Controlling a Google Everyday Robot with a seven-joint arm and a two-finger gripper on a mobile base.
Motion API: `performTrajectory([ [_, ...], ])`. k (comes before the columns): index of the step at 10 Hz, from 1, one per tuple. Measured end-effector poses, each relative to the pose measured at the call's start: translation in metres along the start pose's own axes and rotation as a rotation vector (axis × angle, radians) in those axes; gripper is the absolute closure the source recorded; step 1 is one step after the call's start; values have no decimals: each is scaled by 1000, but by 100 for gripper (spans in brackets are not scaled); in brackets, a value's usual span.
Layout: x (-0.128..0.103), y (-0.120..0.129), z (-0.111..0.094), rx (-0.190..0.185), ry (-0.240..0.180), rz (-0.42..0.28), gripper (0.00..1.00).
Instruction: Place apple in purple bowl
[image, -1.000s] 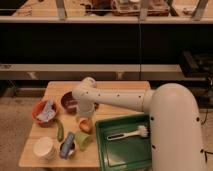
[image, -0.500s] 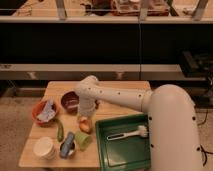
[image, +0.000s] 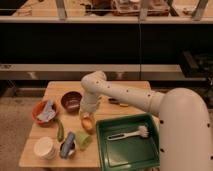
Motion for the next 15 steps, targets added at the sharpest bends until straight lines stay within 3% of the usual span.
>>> performTrajectory([
  [1, 4, -5, -16, 97, 5, 32, 73],
  [3, 22, -11, -31, 228, -7, 128, 60],
  [4, 35, -25, -42, 339, -24, 194, 58],
  [6, 44, -41, -62, 449, -21, 246, 58],
  [8, 45, -80, -79, 522, -2, 255, 58],
  [10, 45, -121, -86, 537, 37, 267, 58],
  [12, 57, -151, -80, 506, 64, 300, 54],
  [15, 81, -150, -71, 461, 88, 346, 25],
])
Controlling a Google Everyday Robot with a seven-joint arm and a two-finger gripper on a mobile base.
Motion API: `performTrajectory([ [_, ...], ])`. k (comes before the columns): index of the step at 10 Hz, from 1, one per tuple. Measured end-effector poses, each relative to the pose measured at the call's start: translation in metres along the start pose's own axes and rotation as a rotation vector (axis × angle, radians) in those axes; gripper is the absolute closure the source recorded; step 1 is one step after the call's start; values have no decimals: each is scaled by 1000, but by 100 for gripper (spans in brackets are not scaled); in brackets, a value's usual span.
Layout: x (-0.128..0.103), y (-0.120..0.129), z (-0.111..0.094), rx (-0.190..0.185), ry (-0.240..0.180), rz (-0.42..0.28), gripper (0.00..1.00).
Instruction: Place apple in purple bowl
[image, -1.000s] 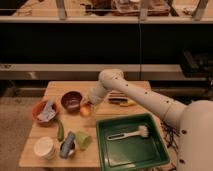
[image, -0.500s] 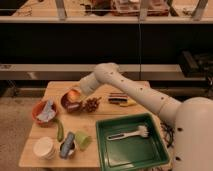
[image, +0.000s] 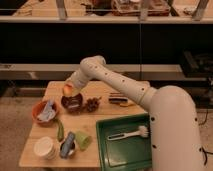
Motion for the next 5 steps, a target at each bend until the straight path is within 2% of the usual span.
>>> performTrajectory([
  [1, 6, 3, -3, -6, 3, 8, 21],
  [3, 17, 10, -8, -12, 0, 14, 20],
  [5, 14, 9, -6, -13, -3, 10, 20],
])
